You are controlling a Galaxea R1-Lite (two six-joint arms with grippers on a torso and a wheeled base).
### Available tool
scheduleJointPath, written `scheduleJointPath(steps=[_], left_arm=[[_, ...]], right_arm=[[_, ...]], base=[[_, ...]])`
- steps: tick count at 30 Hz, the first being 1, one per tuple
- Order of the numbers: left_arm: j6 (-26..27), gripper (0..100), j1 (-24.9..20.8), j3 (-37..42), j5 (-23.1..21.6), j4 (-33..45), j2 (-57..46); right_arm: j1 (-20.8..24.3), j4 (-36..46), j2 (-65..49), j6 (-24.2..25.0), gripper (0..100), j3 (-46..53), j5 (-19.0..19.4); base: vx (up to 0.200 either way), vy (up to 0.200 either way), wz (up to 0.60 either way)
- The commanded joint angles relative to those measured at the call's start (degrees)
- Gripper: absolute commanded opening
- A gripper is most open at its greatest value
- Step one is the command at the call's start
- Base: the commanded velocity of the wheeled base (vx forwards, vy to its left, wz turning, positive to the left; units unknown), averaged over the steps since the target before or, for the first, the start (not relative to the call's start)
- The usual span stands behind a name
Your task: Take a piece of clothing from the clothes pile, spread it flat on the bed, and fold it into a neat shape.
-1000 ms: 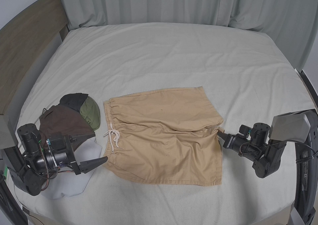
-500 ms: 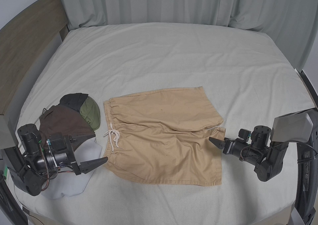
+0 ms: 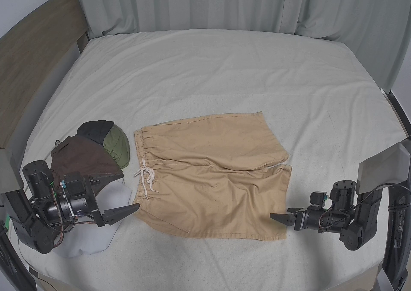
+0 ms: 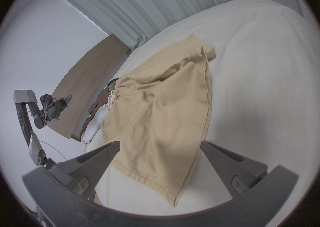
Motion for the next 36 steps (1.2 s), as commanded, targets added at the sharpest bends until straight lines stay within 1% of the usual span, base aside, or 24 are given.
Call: scheduleJointPath(steps=[1, 4, 6, 10, 13, 30, 31, 36], left_arm=[[0.02, 100, 0.00, -0.01, 0.00, -0.03, 0.07], [0.02, 100, 0.00, -0.01, 0.00, -0.03, 0.07], [0.02, 100, 0.00, 0.08, 0.00, -0.03, 0.07], [0.02, 100, 0.00, 0.08, 0.00, -0.03, 0.07], [0.02, 100, 0.00, 0.08, 0.00, -0.03, 0.07], [0.02, 100, 0.00, -0.10, 0.00, -0.03, 0.42], [0.02, 100, 0.00, -0.10, 0.00, -0.03, 0.42], [0.02, 100, 0.08, -0.10, 0.00, -0.03, 0.33]], right_arm=[[0.17, 0.06, -0.23, -0.40, 100, 4.11, 1.20], [0.17, 0.06, 0.21, -1.02, 100, 5.51, 1.37], [0.17, 0.06, 0.74, -2.60, 100, 7.10, 1.46], [0.43, 0.06, 2.58, -3.39, 100, 7.36, 1.46], [1.31, 0.06, 3.64, -3.30, 100, 6.13, 0.93], [2.01, 0.06, 5.13, -2.86, 100, 4.99, 1.55], [2.01, 0.06, 5.22, -2.86, 0, 5.07, 1.55], [2.01, 0.06, 5.40, -2.95, 0, 4.99, 1.55]], base=[[0.000, 0.000, 0.00], [0.000, 0.000, 0.00], [0.000, 0.000, 0.00], [0.000, 0.000, 0.00], [0.000, 0.000, 0.00], [0.000, 0.000, 0.00], [0.000, 0.000, 0.00], [0.000, 0.000, 0.00]])
